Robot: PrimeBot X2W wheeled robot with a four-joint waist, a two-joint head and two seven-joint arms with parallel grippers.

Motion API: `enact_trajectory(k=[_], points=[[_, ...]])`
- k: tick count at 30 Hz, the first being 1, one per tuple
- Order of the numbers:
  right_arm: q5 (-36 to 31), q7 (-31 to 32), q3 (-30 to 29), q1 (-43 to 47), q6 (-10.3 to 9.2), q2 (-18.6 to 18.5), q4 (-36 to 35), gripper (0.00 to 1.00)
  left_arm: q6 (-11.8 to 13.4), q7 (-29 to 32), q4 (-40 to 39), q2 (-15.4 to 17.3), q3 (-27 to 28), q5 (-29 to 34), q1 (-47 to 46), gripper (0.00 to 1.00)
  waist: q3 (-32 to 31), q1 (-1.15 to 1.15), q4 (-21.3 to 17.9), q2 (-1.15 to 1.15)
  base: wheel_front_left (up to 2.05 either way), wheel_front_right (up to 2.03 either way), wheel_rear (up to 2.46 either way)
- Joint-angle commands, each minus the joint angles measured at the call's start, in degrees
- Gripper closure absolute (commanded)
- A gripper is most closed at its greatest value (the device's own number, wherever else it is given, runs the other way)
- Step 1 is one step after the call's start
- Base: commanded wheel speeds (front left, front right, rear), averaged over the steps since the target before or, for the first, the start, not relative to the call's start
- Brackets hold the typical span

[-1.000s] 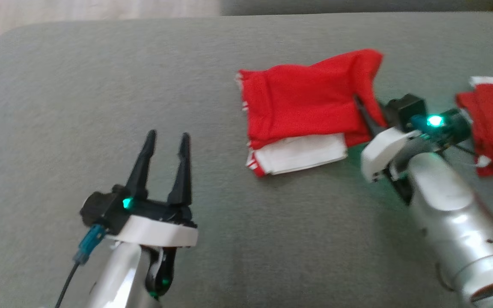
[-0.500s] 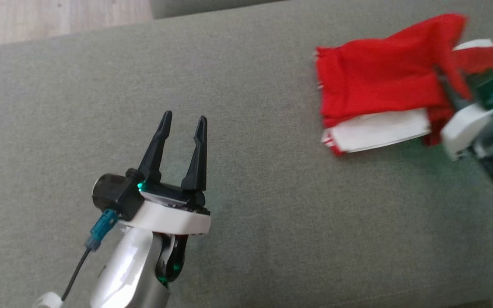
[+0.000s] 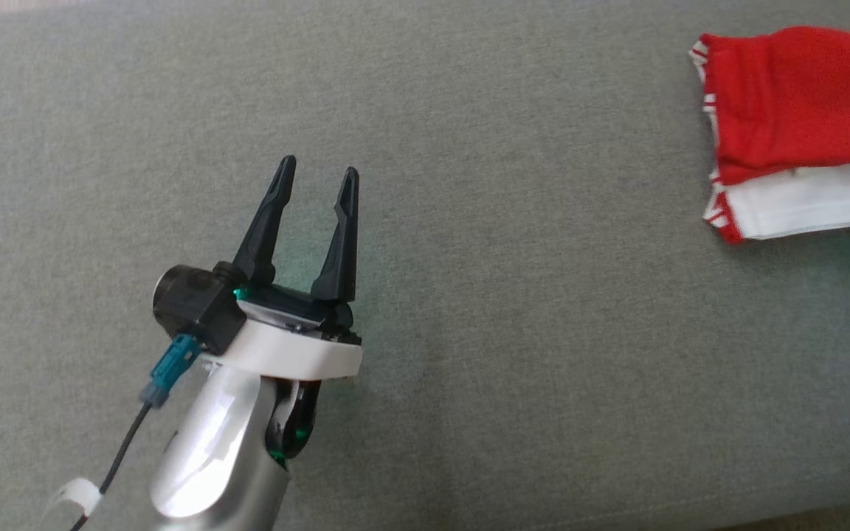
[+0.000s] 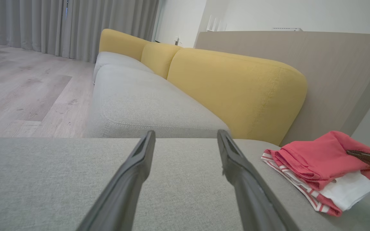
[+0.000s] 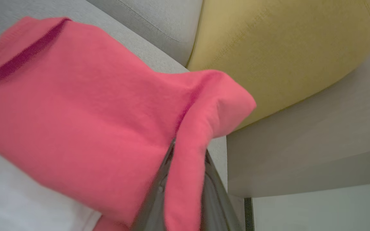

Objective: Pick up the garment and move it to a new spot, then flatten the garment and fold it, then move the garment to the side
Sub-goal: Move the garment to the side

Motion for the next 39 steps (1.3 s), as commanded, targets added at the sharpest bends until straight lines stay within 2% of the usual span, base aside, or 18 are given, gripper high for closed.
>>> enact_trajectory(k=[1,2,8,13,18,25,26,32,33,36,37,39], points=[[-0.30,-0.34,-0.68,-1.33,0.20,-2.51,-0.17,1.00,-0.29,-0.29,-1.50,0.34,1.66,0.68,-1.74,0.00,0.44,-0.01,0.36,0.00,0.00,0.00,0.00],[-0.62,-0.55,-1.37,-1.64,0.20,-2.26,0.90,0.00,-0.37,-0.29,-1.38,0.34,1.73,0.80,-1.79,0.00,0.51,-0.01,0.46,0.00,0.00,0.00,0.00],[-2.38,-3.13,-5.17,-3.08,0.20,0.91,4.03,0.00,-0.70,-0.29,-0.90,0.34,3.44,1.26,-1.41,0.00,-0.52,-0.01,0.66,0.00,0.00,0.00,0.00],[-5.42,-4.78,-9.71,-4.56,0.20,3.84,3.33,0.00,-0.81,-0.29,-1.25,0.34,5.83,1.13,-0.34,0.00,-2.98,-0.01,0.45,0.00,0.00,0.00,0.00],[-7.89,-5.98,-13.99,-5.14,0.20,8.16,-1.37,0.00,-0.85,-0.29,-1.83,0.34,7.90,1.04,1.09,0.00,-5.80,-0.01,0.43,0.00,0.00,0.00,0.00],[-7.61,-5.85,-18.17,-2.05,0.20,16.23,-12.04,0.00,-0.70,-0.29,-2.70,0.34,10.40,1.08,3.54,0.00,-9.41,-0.01,0.90,0.00,0.00,0.00,0.00],[-7.61,-5.85,-18.17,-2.05,0.20,16.23,-12.04,0.00,-0.70,-0.29,-2.70,0.34,10.40,1.08,3.54,0.00,-9.41,-0.01,0.90,0.00,0.00,0.00,0.00],[-6.26,-5.19,-21.85,4.88,0.20,22.58,-20.08,0.00,-0.77,-0.29,-2.75,0.34,11.72,1.47,5.89,0.00,-11.71,-0.01,1.45,0.00,0.00,0.00,0.00],[-5.57,-5.49,-22.98,7.84,0.20,25.20,-22.07,0.00,-0.80,-0.29,-2.62,0.34,12.07,1.59,6.66,0.00,-12.32,-0.01,1.66,0.00,0.00,0.00,0.00],[-4.32,-6.46,-24.29,12.62,0.20,29.41,-24.27,0.00,-0.86,-0.29,-2.11,0.34,12.46,1.77,8.15,0.00,-13.23,-0.01,1.87,0.00,0.00,0.00,0.00],[-3.47,-7.35,-24.99,16.00,0.20,32.35,-25.21,0.00,-0.90,-0.29,-1.68,0.34,12.73,1.72,9.34,0.00,-13.94,-0.01,1.90,0.00,0.00,0.00,0.00],[-2.87,-8.20,-25.05,19.65,0.20,34.91,-25.67,0.00,-0.94,-0.29,-1.32,0.34,13.01,1.39,10.66,0.00,-14.65,-0.01,1.91,0.00,0.00,0.00,0.00]])
